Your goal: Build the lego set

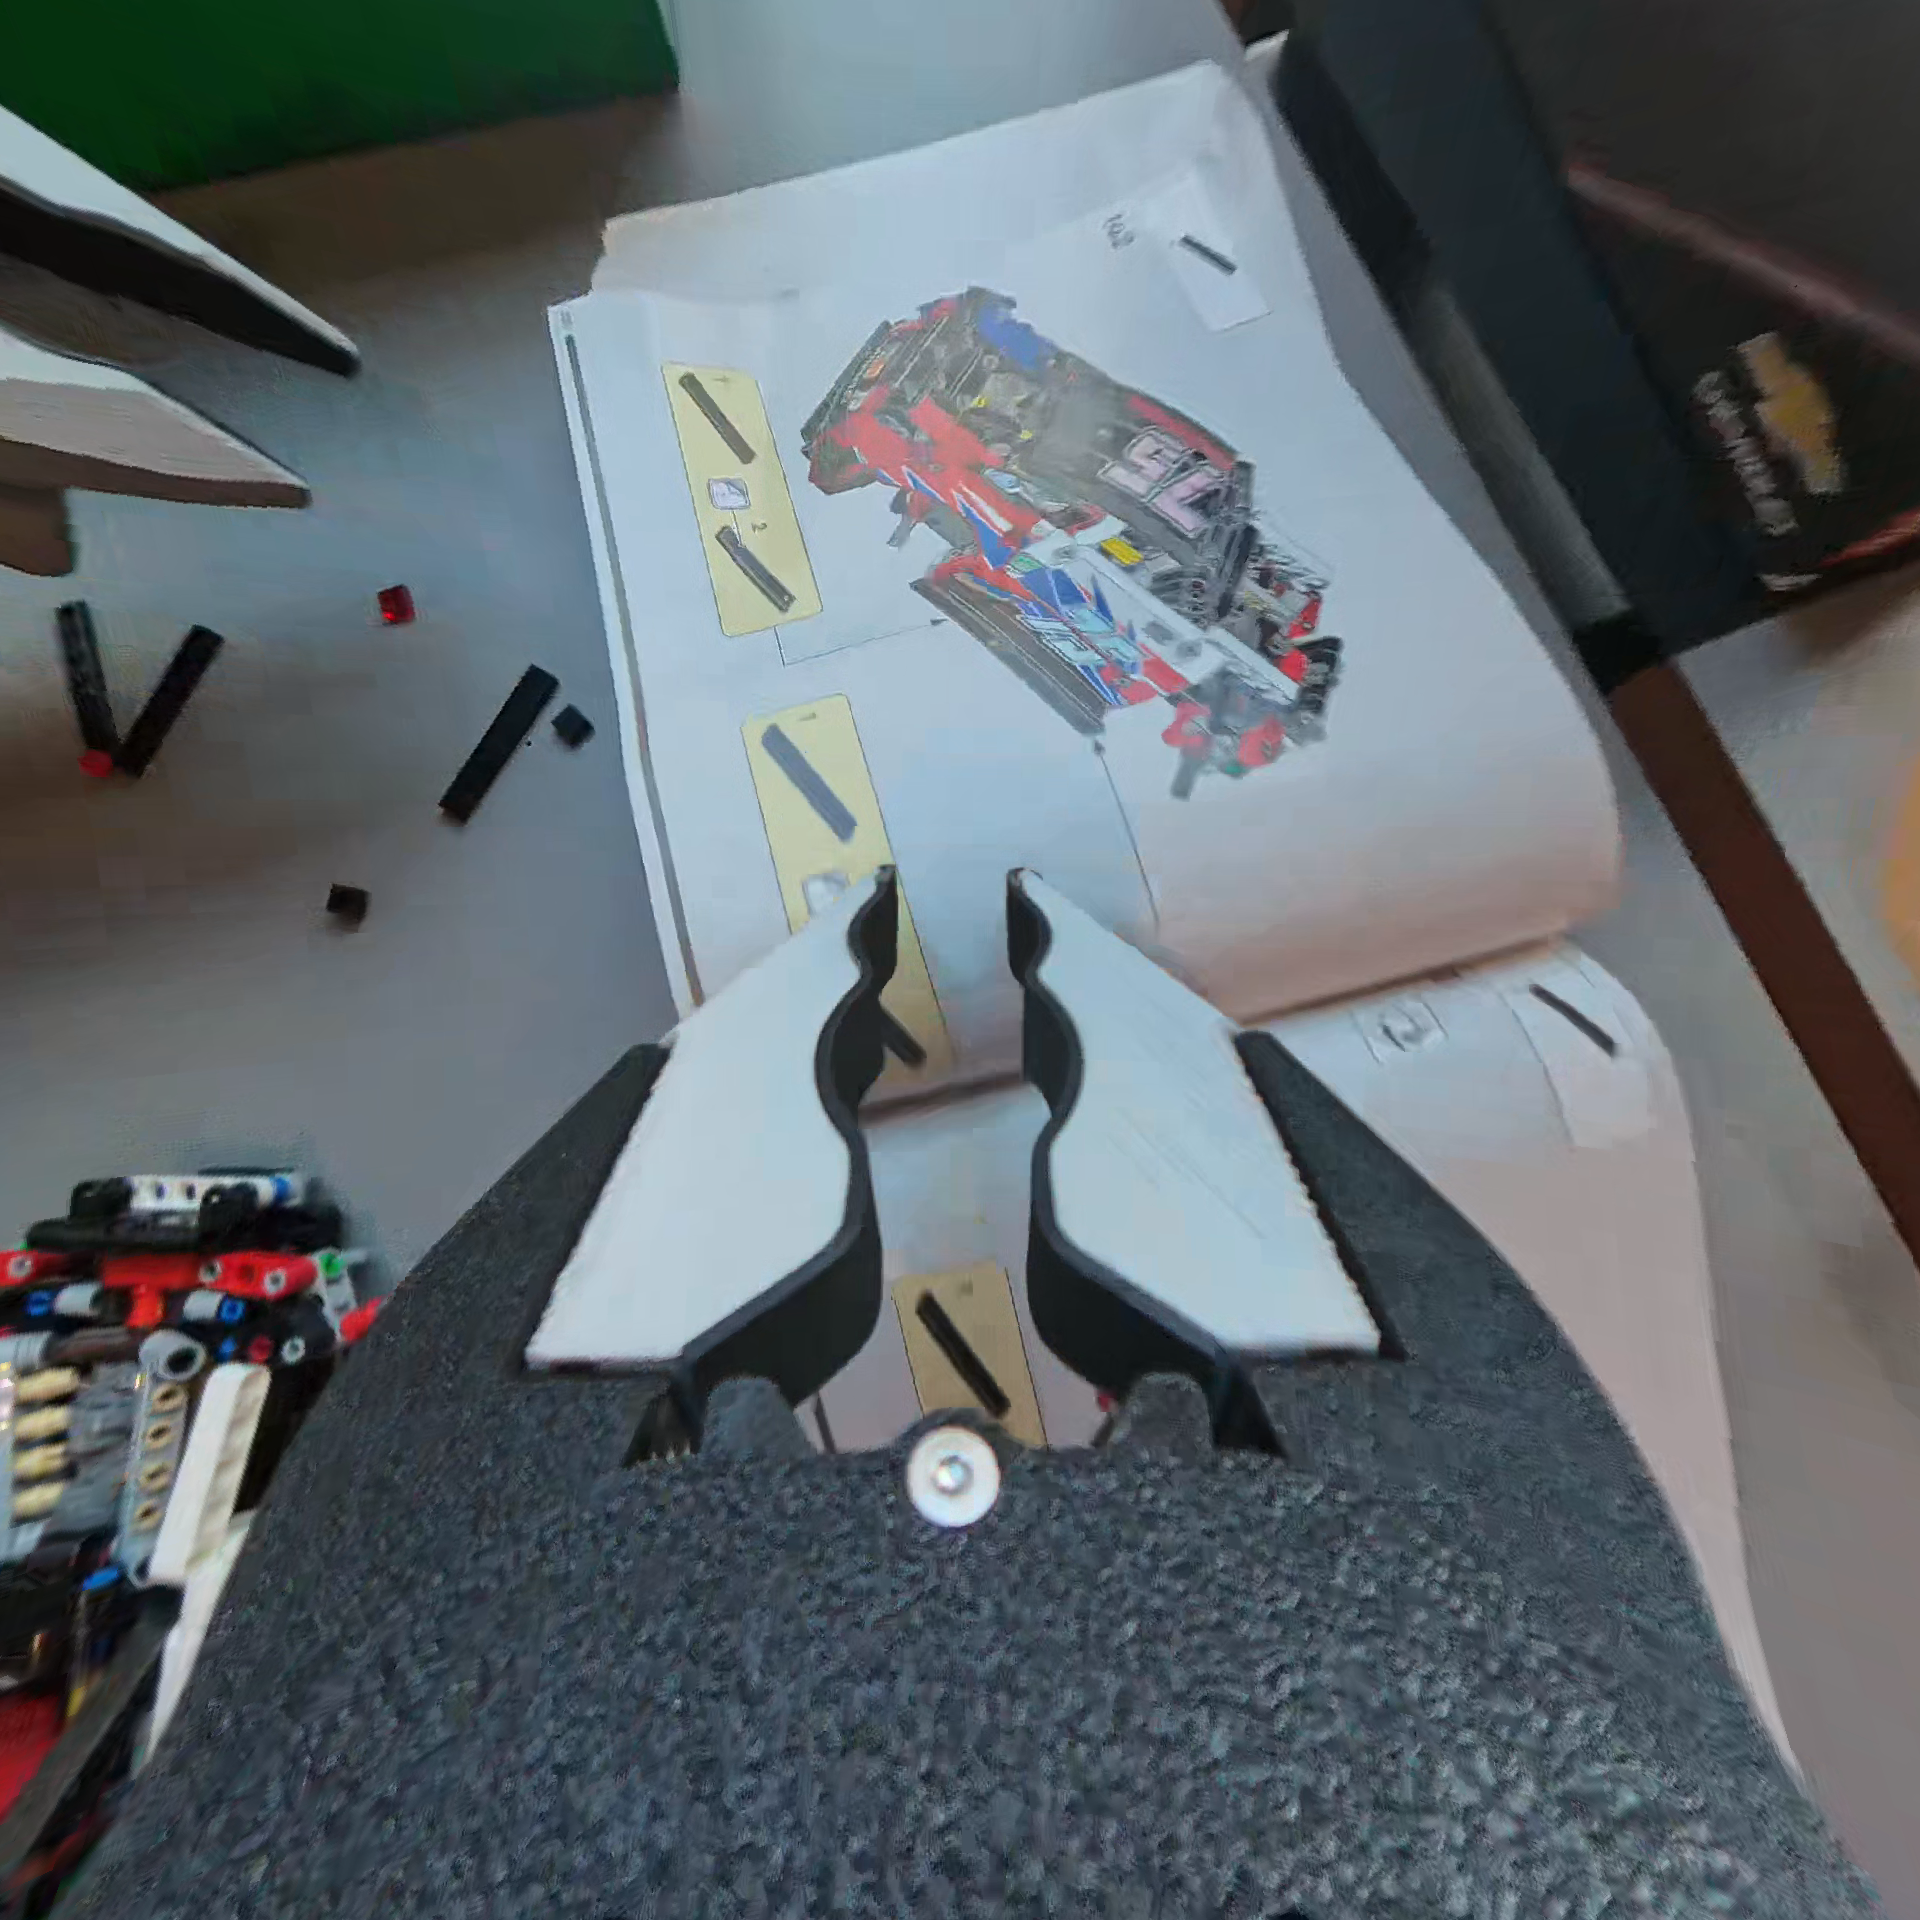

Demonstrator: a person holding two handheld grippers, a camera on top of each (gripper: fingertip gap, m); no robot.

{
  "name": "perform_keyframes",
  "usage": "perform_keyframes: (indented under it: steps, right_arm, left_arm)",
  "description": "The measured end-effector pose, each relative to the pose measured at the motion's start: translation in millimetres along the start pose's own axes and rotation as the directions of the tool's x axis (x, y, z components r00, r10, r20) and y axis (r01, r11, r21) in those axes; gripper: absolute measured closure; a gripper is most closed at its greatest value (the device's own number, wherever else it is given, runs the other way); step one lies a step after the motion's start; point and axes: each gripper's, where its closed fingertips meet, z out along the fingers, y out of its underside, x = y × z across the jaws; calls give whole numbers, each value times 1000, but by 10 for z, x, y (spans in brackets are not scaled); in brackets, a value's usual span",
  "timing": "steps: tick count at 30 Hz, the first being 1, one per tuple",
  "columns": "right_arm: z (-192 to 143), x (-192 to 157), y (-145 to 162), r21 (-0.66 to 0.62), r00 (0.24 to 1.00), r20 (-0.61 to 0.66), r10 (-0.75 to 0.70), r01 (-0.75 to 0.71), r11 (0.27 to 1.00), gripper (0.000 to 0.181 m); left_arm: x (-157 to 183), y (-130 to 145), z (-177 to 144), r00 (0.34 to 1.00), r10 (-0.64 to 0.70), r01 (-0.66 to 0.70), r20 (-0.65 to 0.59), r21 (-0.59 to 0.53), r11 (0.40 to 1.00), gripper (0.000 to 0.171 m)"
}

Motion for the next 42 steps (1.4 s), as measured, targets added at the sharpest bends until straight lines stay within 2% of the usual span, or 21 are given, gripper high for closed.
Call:
perform_keyframes:
  steps: [3, 5, 9, 14, 17, 19, 20, 22, 25, 29, 33, 35, 38, 42]
  right_arm:
    - [390, -7, 47, -167, 1000, -13, -22, 19, 986, 163]
    - [513, 44, 64, -232, 995, -59, -79, 64, 971, 172]
    - [600, 47, 86, -290, 978, -79, -195, 165, 943, 176]
    - [599, 42, 87, -295, 975, -59, -214, 188, 937, 178]
    - [526, 28, 29, -260, 980, -63, -190, 168, 951, 176]
    - [423, -17, -60, -190, 987, -60, -149, 135, 973, 163]
    - [344, -27, -91, -162, 989, -65, -131, 119, 980, 162]
    - [128, -62, -124, -112, 991, -76, -109, 100, 989, 157]
    - [-328, -145, -91, 0, 991, -103, -84, 84, 996, 154]
    - [-991, -152, 312, 122, 981, -194, -14, 39, 992, 152]
    - [-1480, -74, 1122, 177, 940, -316, 130, -77, 981, 148]
    - [-1650, -31, 1590, 205, 899, -382, 216, -145, 968, 148]
    - [-1907, -25, 2119, 346, 816, -446, 369, -223, 911, 148]
    - [-2228, -63, 2477, 484, 712, -532, 458, -188, 855, 148]
  left_arm:
    - [-30, -52, -67, 995, 99, -99, 14, 16, 995, 141]
    - [-73, -90, -91, 987, 155, -155, 32, 26, 988, 140]
    - [-165, -170, -164, 983, 179, -180, 37, 34, 983, 142]
    - [-233, -181, -266, 980, 198, -199, 12, 18, 980, 144]
    - [-255, -150, -272, 980, 199, -199, 6, 32, 979, 143]
    - [-277, -98, -255, 982, 189, -189, 5, 39, 981, 143]
    - [-281, -68, -238, 982, 187, -187, 0, 37, 982, 143]
    - [-300, -34, -198, 982, 188, -188, 5, 29, 982, 143]
    - [-308, -102, -171, 978, 207, -209, 29, 77, 975, 143]
    - [-355, -151, -170, 971, 225, -236, 79, 162, 958, 143]
    - [-333, -72, -161, 972, 229, -234, 53, 141, 962, 142]
    - [-337, -66, -176, 970, 238, -243, 57, 138, 960, 141]
    - [-341, -76, -203, 980, 198, -201, 33, 147, 968, 140]
    - [-345, -69, -198, 989, 147, -144, -13, 157, 977, 140]
